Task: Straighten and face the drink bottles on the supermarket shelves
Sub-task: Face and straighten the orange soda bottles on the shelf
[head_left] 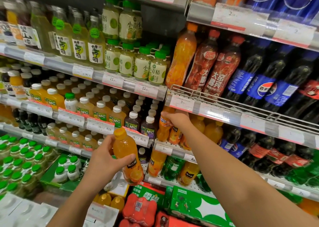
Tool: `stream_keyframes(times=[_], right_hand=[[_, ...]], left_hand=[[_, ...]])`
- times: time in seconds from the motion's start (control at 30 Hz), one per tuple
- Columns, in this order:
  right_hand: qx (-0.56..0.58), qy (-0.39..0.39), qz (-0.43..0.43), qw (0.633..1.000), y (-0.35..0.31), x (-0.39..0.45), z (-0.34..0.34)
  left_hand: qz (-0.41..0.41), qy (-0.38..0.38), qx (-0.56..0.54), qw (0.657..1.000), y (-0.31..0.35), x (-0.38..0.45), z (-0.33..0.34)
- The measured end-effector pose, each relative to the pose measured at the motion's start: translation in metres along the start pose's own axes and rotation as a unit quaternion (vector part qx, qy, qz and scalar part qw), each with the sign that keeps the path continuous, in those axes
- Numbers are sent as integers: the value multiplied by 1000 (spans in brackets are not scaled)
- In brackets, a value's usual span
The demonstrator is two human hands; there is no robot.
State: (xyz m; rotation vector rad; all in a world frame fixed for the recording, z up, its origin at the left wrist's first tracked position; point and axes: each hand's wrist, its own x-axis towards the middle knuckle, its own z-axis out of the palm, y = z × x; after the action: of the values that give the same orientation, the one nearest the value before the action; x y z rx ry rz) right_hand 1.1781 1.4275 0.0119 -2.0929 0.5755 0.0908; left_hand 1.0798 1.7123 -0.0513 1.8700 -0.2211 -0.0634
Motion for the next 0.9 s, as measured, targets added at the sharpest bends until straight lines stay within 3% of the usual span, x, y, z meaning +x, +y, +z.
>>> stream_keyframes(times=[0.13,0.27,0.4,0.9], right_hand=[[-192,76,-108,973,16,-9,2],[-235,76,-197,949,36,-37,2],[-155,97,-244,952,68,-77,-9],[17,201,-173,964,154,-189,-96]], left_hand=[[1,5,4,1000,-4,2,-1],[-2,0,14,1000,-5,12,0],[25,0,39,999,13,23,10],[60,-54,13,997,32,123,114]])
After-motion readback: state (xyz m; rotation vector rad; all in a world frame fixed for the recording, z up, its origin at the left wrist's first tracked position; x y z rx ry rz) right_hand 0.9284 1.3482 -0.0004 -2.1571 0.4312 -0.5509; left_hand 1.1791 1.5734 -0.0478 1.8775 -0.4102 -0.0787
